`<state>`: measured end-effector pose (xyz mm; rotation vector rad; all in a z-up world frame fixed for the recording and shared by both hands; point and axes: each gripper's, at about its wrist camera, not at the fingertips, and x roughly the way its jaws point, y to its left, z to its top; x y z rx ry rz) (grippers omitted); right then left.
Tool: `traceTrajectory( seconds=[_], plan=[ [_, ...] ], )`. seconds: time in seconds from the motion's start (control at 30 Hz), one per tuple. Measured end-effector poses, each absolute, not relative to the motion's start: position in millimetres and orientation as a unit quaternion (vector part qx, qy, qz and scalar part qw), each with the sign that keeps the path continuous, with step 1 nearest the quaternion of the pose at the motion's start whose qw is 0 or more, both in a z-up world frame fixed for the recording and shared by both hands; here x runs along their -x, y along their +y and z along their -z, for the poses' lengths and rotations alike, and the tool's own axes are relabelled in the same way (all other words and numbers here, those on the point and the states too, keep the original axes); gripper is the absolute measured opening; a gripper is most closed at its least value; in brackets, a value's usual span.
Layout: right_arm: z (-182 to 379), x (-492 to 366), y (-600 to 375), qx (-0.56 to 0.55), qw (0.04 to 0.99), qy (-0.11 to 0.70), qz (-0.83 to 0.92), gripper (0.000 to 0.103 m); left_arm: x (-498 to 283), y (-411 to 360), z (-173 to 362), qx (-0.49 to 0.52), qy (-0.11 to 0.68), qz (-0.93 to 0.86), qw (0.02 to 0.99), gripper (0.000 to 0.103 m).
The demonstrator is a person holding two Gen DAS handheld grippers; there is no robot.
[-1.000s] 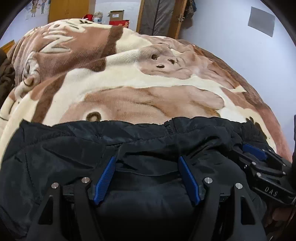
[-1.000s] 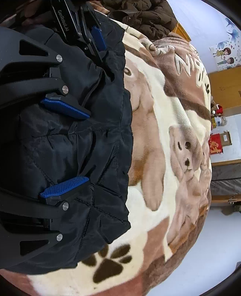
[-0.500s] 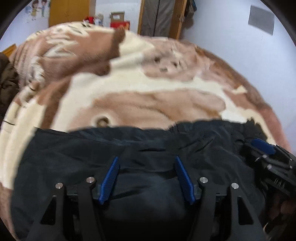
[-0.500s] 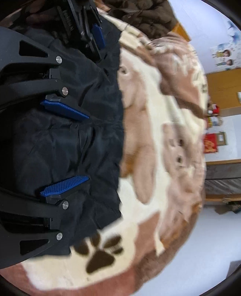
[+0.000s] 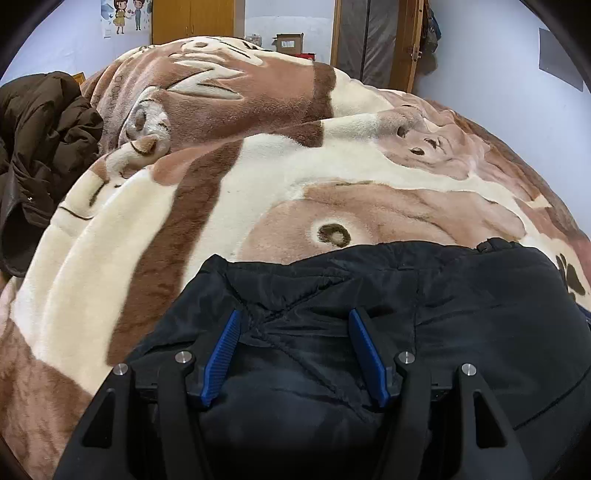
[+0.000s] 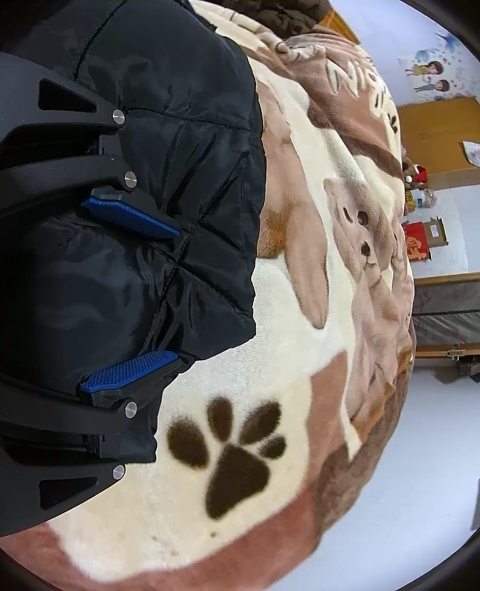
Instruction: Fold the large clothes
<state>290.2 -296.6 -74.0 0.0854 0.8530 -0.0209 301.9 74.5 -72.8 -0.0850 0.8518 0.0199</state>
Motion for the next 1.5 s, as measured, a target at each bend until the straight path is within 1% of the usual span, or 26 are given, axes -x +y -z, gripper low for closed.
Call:
traceTrajectory(
  seconds=[0.2, 0.23, 0.3, 0.37, 0.43, 0.47, 0.53, 0.6, 0.7, 0.87, 0.93, 1.0, 1.13, 1.2, 1.27, 1.33, 1.37, 1.43, 1.5],
  plan=[
    [68.0, -292.5, -293.2, -0.031, 0.905, 0.424, 0.017, 0.063, -303.8, 75.5, 74.8, 0.047, 0.422, -0.007, 0.905, 0.064],
    [60.3, -291.7, -292.7, -0.027, 0.902, 0.431, 0.02, 0.063, -303.2, 75.6, 68.7, 0.042, 0.428, -0.008, 0.903, 0.064],
    [40.3, -280.5, -293.9, -0.026, 0.907, 0.42, 0.015, 0.063, -293.8, 81.8, 49.8, 0.048, 0.423, 0.002, 0.905, 0.062],
    [20.7, -261.7, -298.0, -0.026, 0.918, 0.395, 0.008, 0.063, -276.6, 94.9, 31.9, 0.059, 0.4, 0.01, 0.914, 0.062],
    [16.7, -248.8, -303.7, -0.025, 0.922, 0.386, 0.012, 0.063, -260.3, 112.2, 20.4, 0.06, 0.378, 0.003, 0.924, 0.062],
    [22.9, -246.0, -307.7, -0.027, 0.919, 0.393, 0.016, 0.063, -255.9, 122.3, 22.0, 0.065, 0.378, -0.004, 0.924, 0.062],
    [41.8, -244.8, -312.8, -0.028, 0.913, 0.406, 0.022, 0.062, -256.6, 138.9, 38.9, 0.078, 0.401, -0.019, 0.912, 0.062],
    [51.5, -242.7, -310.5, -0.013, 0.917, 0.397, 0.026, 0.062, -257.0, 150.0, 57.1, 0.104, 0.409, -0.021, 0.906, 0.063],
    [60.7, -248.8, -306.8, -0.005, 0.918, 0.396, 0.031, 0.062, -258.0, 147.4, 67.6, 0.108, 0.398, -0.027, 0.911, 0.063],
    [69.9, -254.7, -310.4, -0.014, 0.916, 0.399, 0.034, 0.062, -265.6, 140.3, 78.5, 0.103, 0.401, -0.028, 0.91, 0.064],
    [65.1, -253.8, -308.5, -0.009, 0.913, 0.407, 0.037, 0.062, -265.8, 140.8, 73.7, 0.103, 0.407, -0.03, 0.907, 0.064],
    [48.9, -252.7, -307.5, -0.005, 0.909, 0.414, 0.041, 0.062, -262.6, 146.0, 59.4, 0.109, 0.409, -0.03, 0.905, 0.063],
    [9.8, -250.6, -301.0, -0.014, 0.926, 0.377, 0.02, 0.061, -258.1, 150.2, 25.3, 0.106, 0.379, -0.023, 0.919, 0.062],
    [3.9, -263.2, -294.3, -0.023, 0.926, 0.376, 0.005, 0.062, -266.8, 143.5, 16.4, 0.101, 0.371, -0.013, 0.923, 0.062],
    [12.8, -279.6, -289.8, -0.024, 0.919, 0.393, 0.001, 0.061, -283.1, 132.3, 21.6, 0.082, 0.379, -0.008, 0.922, 0.062],
    [39.4, -299.2, -289.6, -0.009, 0.903, 0.429, 0.012, 0.061, -301.0, 126.5, 41.6, 0.07, 0.409, -0.01, 0.91, 0.063],
    [50.9, -304.8, -294.2, -0.023, 0.896, 0.443, 0.008, 0.061, -308.2, 127.0, 54.9, 0.072, 0.428, -0.013, 0.901, 0.063],
    [58.5, -306.8, -302.0, -0.048, 0.896, 0.442, 0.009, 0.061, -312.6, 132.9, 69.6, 0.103, 0.435, -0.011, 0.895, 0.065],
    [65.3, -307.1, -300.8, -0.044, 0.897, 0.44, 0.01, 0.061, -312.2, 133.3, 75.1, 0.111, 0.429, -0.014, 0.896, 0.065]
  ],
)
